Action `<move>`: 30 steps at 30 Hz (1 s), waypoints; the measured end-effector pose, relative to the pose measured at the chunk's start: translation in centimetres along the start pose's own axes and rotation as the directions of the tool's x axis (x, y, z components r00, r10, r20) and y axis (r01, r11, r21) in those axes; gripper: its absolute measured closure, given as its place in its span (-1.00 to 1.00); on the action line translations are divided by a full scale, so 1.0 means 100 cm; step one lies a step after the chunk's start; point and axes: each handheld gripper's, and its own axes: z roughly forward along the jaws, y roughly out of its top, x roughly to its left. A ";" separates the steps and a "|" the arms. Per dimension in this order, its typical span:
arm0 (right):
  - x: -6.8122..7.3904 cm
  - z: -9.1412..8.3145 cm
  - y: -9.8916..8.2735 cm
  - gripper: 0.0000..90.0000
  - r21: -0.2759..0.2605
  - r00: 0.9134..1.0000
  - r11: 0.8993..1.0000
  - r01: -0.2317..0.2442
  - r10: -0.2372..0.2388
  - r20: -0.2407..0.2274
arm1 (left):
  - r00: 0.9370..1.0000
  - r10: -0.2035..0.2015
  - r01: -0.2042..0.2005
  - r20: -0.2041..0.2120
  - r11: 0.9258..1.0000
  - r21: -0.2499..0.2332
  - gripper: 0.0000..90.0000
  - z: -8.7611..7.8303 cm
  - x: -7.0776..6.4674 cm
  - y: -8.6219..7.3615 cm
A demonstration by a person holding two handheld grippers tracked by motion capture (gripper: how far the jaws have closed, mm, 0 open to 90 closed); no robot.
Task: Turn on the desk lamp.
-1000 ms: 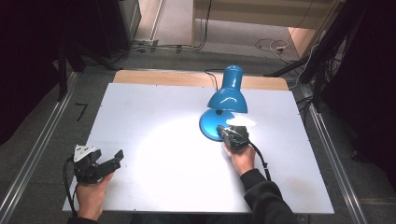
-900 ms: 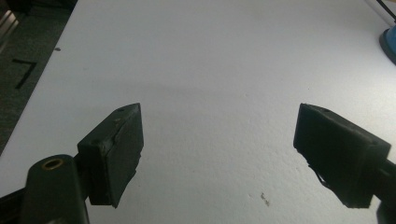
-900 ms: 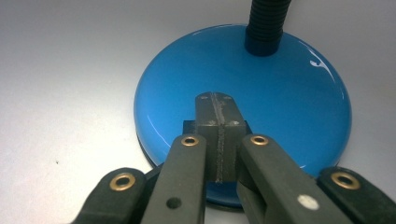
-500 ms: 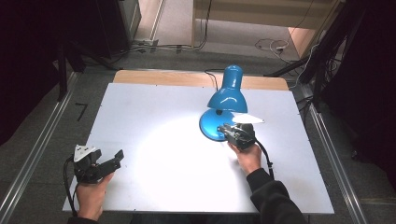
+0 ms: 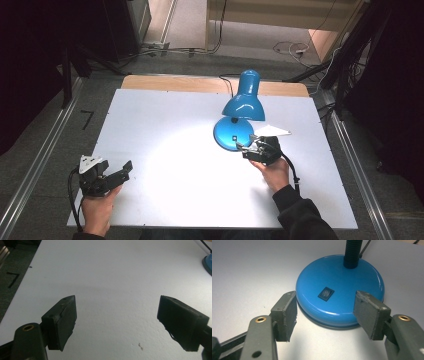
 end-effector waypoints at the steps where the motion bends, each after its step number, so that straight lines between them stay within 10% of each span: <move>1: -0.001 -0.001 -0.001 -0.25 -0.001 1.000 1.000 0.001 -0.001 0.000 | 1.000 0.001 -0.001 0.001 1.000 0.000 -0.63 0.000 0.000 0.000; 30: -0.036 -0.038 -0.028 -0.52 0.011 0.997 0.998 -0.061 0.060 0.053 | 1.000 0.003 -0.003 0.000 1.000 0.001 -0.63 0.000 -0.001 0.000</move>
